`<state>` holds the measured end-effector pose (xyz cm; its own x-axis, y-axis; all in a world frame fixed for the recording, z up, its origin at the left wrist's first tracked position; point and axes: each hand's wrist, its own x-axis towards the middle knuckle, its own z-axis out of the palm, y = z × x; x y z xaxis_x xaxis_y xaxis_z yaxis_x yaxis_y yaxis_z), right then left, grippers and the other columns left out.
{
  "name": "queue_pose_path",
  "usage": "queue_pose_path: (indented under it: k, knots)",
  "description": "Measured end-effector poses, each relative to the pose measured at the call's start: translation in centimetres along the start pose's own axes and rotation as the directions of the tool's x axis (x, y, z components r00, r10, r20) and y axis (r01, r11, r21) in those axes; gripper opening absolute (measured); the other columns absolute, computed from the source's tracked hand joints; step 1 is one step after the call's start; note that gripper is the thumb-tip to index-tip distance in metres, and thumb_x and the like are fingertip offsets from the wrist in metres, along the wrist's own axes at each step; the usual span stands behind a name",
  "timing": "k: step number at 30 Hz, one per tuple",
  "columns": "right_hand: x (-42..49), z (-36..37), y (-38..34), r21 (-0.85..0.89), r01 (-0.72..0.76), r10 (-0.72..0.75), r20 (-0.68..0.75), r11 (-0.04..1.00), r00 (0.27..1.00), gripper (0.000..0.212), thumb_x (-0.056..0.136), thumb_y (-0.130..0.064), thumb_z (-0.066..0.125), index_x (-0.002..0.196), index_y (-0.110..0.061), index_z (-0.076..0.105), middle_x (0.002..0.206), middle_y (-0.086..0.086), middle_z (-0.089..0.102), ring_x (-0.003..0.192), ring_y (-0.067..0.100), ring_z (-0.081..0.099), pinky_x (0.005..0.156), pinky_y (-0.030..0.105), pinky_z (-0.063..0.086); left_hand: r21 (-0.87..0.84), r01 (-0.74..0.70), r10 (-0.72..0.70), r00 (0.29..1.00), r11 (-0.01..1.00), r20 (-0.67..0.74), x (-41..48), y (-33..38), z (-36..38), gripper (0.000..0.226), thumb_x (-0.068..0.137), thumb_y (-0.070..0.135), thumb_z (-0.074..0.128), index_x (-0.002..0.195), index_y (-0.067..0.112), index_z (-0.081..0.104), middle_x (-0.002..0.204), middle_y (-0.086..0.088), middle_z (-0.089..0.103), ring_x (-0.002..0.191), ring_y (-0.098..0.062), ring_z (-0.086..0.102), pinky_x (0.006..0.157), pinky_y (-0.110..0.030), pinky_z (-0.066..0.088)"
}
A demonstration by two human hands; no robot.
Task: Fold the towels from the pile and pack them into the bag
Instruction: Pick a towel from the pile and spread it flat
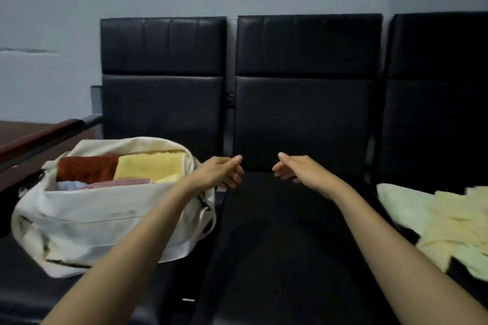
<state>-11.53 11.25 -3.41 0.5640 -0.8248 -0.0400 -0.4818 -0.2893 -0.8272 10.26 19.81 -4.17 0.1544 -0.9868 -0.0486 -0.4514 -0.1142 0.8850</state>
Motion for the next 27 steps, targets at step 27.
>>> queue_pose_path:
  k: [27]
  knots:
    - [-18.7, -27.5, 34.3, -0.182, -0.647, 0.484, -0.524, 0.741, 0.701, 0.033, 0.099, -0.040, 0.044, 0.084, -0.014, 0.057, 0.089, 0.004, 0.057, 0.082, 0.020, 0.051, 0.068, 0.033, 0.036, 0.223, -0.150, 0.016, 0.861, 0.963, 0.509, 12.5, 9.8, 45.5, 0.050, 0.100, 0.044, 0.041, 0.093, 0.002, 0.067, 0.075, -0.003, 0.065, 0.072, -0.024, 0.061, 0.069, -0.032, 0.052]
